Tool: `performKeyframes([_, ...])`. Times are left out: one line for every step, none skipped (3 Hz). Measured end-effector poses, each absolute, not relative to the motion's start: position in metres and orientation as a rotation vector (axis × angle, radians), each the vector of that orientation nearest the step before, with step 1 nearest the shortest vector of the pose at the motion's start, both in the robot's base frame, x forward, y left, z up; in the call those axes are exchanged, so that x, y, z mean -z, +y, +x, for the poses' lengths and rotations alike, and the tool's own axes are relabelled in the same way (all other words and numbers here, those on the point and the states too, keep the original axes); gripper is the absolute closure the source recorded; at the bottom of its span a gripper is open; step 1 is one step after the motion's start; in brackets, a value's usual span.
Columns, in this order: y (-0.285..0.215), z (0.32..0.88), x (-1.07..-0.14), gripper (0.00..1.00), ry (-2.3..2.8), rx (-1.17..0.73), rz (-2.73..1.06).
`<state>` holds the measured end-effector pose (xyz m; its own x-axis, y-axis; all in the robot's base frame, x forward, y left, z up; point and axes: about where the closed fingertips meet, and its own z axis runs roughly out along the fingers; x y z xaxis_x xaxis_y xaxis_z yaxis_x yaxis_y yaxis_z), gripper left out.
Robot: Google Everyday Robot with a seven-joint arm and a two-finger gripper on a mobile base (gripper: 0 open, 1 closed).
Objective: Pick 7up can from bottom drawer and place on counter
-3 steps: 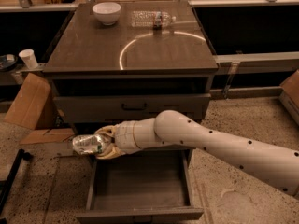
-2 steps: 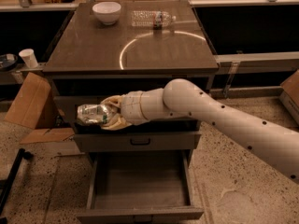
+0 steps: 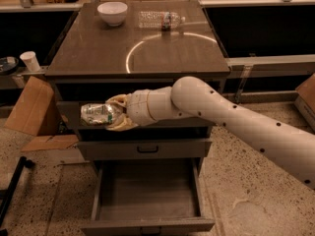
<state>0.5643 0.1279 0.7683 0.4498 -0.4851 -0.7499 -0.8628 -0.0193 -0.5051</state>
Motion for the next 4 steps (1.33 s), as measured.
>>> performKeyframes([0.135,0.58,-0.808,1.0,1.143,-0.404,-1.696])
performKeyframes([0.148,0.612,-0.878,1.0,1.086,-0.34,-1.718])
performKeyframes([0.148,0.612,-0.878,1.0,1.086,-0.34,-1.718])
performKeyframes([0.152,0.617,-0.874,1.0,1.107,-0.346,-1.699])
